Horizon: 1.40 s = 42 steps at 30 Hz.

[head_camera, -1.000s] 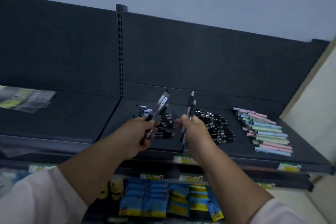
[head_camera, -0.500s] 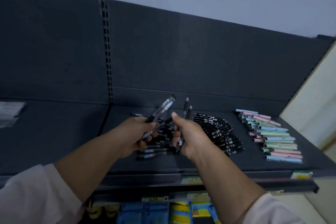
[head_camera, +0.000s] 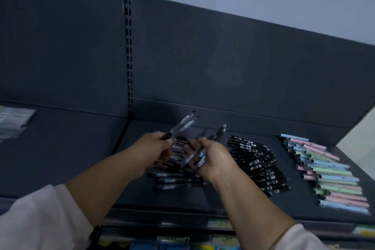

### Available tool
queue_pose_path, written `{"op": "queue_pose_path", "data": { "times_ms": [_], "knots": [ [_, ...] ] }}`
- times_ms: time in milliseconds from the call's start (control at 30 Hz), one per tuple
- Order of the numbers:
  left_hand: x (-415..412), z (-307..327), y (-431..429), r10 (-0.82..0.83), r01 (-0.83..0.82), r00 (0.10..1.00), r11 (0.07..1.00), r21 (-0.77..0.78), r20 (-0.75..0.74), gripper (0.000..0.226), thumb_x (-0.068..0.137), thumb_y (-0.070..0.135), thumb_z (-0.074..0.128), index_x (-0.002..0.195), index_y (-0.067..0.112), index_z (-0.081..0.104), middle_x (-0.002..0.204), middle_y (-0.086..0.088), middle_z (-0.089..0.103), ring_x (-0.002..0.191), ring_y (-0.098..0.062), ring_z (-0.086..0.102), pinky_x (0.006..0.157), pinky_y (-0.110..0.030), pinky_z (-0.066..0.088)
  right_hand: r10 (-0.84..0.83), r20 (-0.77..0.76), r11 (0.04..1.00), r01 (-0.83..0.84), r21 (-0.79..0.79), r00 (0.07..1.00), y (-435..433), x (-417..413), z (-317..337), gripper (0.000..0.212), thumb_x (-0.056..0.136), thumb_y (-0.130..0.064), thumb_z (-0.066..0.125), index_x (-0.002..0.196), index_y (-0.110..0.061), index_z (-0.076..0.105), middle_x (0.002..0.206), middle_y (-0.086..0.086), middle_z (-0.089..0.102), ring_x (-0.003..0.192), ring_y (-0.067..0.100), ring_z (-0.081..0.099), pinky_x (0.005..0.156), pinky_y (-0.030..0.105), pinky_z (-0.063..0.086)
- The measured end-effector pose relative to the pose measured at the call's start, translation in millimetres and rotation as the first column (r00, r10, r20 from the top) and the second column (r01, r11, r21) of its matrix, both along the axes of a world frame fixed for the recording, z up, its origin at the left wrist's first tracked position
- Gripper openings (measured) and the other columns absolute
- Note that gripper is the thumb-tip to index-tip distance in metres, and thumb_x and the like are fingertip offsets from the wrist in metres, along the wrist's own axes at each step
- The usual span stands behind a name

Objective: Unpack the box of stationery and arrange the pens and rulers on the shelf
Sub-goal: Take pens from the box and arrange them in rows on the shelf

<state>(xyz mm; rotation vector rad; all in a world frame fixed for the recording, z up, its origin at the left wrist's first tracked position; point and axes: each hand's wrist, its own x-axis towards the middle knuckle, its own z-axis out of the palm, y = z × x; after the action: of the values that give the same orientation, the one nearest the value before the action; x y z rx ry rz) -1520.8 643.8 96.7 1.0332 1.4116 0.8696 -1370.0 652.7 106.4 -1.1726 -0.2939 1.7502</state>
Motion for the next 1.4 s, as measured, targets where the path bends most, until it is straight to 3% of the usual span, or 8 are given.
{"op": "queue_pose_path", "data": {
  "times_ms": [200,433,567,767,1000,1067,1200,1400],
  "knots": [
    [15.3,3.9,4.0,-0.018,0.02,0.999,0.999,0.036,-0.047,0.013,0.097,0.024,0.052,0.103,0.022,0.064,0.07,-0.003,0.063,0.062,-0.014,0.059,0.065,-0.028,0.049,0.049,-0.043,0.997,-0.046,0.061,0.998,20.9,2.2,-6.3,0.01,0.096,-0.008,0.052,0.089,-0.014,0.055,0.067,0.002,0.056,0.052,0.009,0.053,0.044,0.021,0.049],
    [34.4,6.9,8.8,-0.033,0.038,0.994,0.998,0.047,-0.104,0.016,0.098,0.024,0.051,0.102,0.02,0.065,0.067,-0.002,0.062,0.052,-0.01,0.052,0.055,-0.023,0.045,0.159,-0.022,0.981,-0.155,0.12,0.987,29.4,13.7,-5.0,0.006,0.095,-0.014,0.057,0.096,-0.009,0.059,0.068,0.007,0.062,0.056,0.019,0.064,0.051,0.035,0.056],
    [38.4,10.8,11.4,-0.009,0.019,0.989,0.998,0.065,-0.149,0.014,0.1,0.022,0.047,0.102,0.017,0.06,0.066,-0.004,0.061,0.051,-0.012,0.049,0.047,-0.019,0.043,-0.07,0.166,0.975,0.032,0.222,0.984,32.4,19.8,-5.8,0.008,0.094,-0.008,0.056,0.088,-0.013,0.057,0.069,0.004,0.056,0.056,0.012,0.056,0.049,0.024,0.046],
    [39.3,19.0,15.2,0.003,-0.004,0.999,1.0,-0.016,-0.046,0.016,0.1,0.024,0.047,0.102,0.015,0.06,0.057,-0.004,0.061,0.045,-0.012,0.045,0.046,-0.021,0.039,-0.254,0.781,0.692,-0.457,0.559,0.571,39.6,24.3,-17.5,0.043,0.078,0.011,0.059,0.08,-0.032,0.058,0.099,-0.001,0.055,0.089,0.007,0.056,0.079,0.011,0.042],
    [39.6,22.3,12.3,0.049,-0.034,0.99,0.992,-0.12,0.131,0.029,0.1,0.036,0.042,0.106,0.016,0.062,0.061,-0.004,0.058,0.052,-0.015,0.049,0.054,-0.025,0.041,-0.444,0.864,0.587,-0.652,0.48,0.236,44.8,33.9,-32.7,0.018,0.083,-0.001,0.061,0.089,-0.017,0.065,0.093,-0.006,0.053,0.092,0.012,0.039,0.078,0.012,0.033],
    [31.2,20.0,13.4,0.104,-0.095,0.991,0.991,-0.097,0.089,0.029,0.101,0.036,0.04,0.105,0.017,0.062,0.065,-0.004,0.058,0.055,-0.015,0.052,0.055,-0.026,0.044,-0.331,0.887,0.685,-0.565,0.461,0.322,43.9,37.1,-30.9,0.007,0.091,-0.01,0.058,0.097,-0.014,0.06,0.086,0.0,0.054,0.085,0.016,0.047,0.068,0.019,0.035],
    [22.6,12.1,10.0,0.075,-0.079,0.994,0.996,-0.04,-0.085,0.021,0.1,0.028,0.044,0.101,0.018,0.063,0.066,-0.003,0.056,0.055,-0.013,0.052,0.052,-0.023,0.045,-0.021,0.633,0.856,-0.314,0.412,0.774,39.3,27.0,-15.9,0.007,0.099,-0.012,0.048,0.092,-0.015,0.05,0.071,0.002,0.056,0.061,0.012,0.051,0.045,0.011,0.039],
    [22.3,10.7,8.5,-0.048,0.082,0.908,0.995,0.063,-0.417,0.013,0.095,0.012,0.053,0.088,0.014,0.063,0.062,-0.002,0.055,0.054,-0.011,0.05,0.054,-0.02,0.044,-0.172,0.89,0.614,-0.661,0.432,0.422,44.4,8.1,-18.6,0.01,0.094,-0.017,0.052,0.088,-0.024,0.049,0.088,0.002,0.064,0.083,0.021,0.061,0.076,0.035,0.05]
  ]
}}
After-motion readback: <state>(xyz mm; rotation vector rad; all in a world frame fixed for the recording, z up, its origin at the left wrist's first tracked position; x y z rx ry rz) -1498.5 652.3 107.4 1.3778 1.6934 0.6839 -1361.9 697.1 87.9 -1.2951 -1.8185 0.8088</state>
